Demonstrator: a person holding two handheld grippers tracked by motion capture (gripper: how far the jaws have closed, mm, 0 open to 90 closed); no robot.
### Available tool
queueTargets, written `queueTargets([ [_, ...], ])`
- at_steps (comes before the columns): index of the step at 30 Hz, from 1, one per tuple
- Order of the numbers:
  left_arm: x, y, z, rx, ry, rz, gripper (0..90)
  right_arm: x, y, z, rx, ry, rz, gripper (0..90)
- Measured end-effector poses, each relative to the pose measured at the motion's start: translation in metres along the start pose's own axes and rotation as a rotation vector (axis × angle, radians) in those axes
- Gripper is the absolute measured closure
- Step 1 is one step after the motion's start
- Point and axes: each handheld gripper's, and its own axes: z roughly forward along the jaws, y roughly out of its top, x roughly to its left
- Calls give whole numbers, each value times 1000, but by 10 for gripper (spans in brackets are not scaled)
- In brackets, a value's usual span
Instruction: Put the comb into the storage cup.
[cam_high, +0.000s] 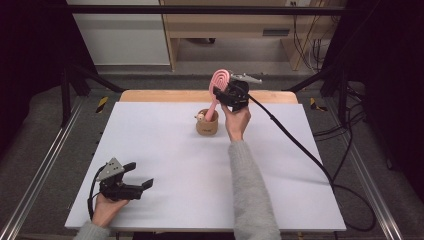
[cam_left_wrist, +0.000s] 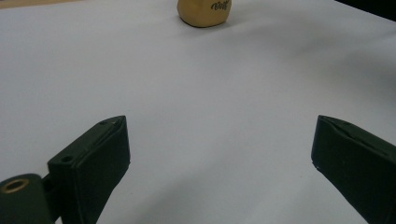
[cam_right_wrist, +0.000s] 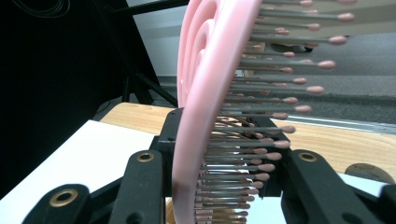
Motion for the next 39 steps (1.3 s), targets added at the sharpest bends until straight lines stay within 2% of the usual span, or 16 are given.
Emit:
queueTargets([
  [7, 0, 0, 0, 1, 1, 1, 46, 1, -6, 4, 5, 2, 16, 627],
  [19, 0, 0, 0, 3, 1, 2, 46, -7, -15, 7, 8, 14, 68, 627],
  [39, 0, 0, 0, 3, -1, 2, 46, -9, -27, 15, 22, 21, 104, 627],
])
